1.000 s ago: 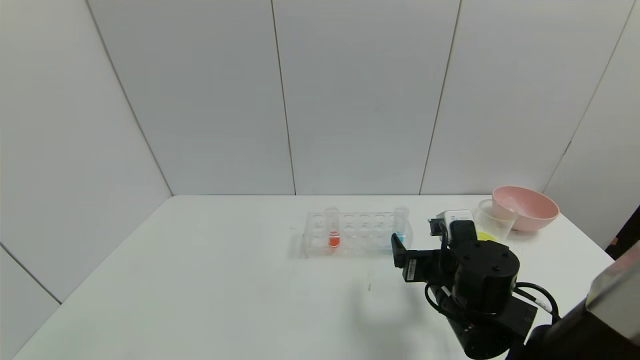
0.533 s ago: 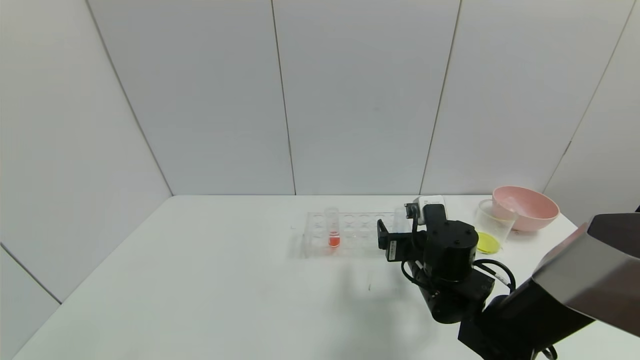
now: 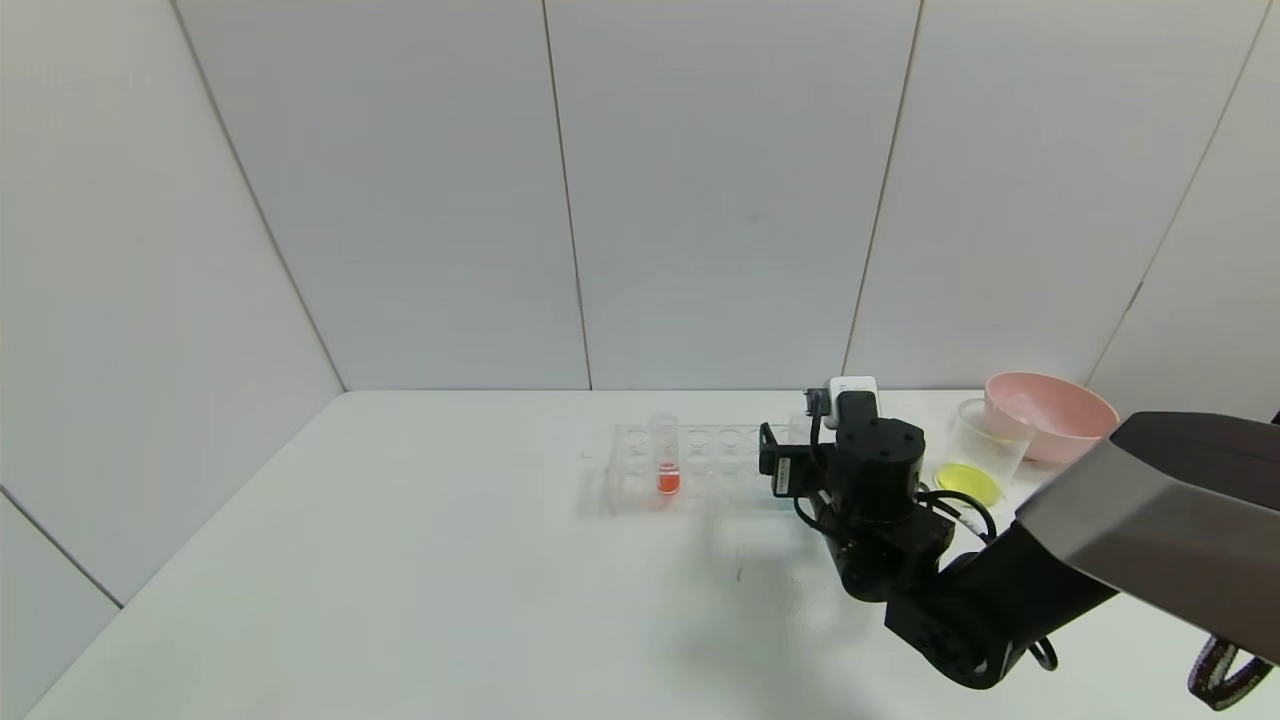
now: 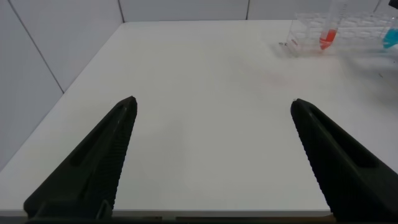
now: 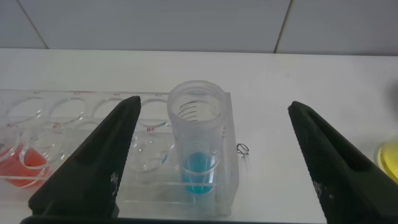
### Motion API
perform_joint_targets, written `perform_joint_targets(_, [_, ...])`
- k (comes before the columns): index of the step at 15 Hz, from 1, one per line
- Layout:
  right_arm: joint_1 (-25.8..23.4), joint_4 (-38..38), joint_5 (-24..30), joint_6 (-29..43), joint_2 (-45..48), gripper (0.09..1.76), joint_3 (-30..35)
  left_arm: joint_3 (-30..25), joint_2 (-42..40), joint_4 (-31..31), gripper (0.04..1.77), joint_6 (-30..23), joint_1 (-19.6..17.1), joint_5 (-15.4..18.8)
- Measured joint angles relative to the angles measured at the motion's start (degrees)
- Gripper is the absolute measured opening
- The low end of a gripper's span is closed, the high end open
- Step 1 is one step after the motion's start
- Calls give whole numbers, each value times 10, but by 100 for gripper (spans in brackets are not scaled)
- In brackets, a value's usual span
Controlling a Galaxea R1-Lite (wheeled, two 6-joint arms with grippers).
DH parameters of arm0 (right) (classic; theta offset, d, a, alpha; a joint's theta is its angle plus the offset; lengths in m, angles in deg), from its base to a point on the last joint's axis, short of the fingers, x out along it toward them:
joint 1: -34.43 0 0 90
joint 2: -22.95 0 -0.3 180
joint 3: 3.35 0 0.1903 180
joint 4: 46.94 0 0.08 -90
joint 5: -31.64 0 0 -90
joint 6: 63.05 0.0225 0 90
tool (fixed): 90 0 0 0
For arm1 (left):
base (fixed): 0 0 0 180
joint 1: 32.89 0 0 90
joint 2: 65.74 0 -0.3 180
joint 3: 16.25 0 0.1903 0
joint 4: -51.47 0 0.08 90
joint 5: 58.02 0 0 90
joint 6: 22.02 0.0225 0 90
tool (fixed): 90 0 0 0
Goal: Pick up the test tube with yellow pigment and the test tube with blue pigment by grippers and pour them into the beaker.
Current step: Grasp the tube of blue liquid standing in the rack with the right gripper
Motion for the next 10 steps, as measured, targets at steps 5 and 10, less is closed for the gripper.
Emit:
perform_joint_targets(5, [2,1,10,1,-11,170,-7,0,0,0,176,0,0,0])
perform_joint_targets(10, [4,3,10,1,-13,106,-3,0,0,0,176,0,0,0])
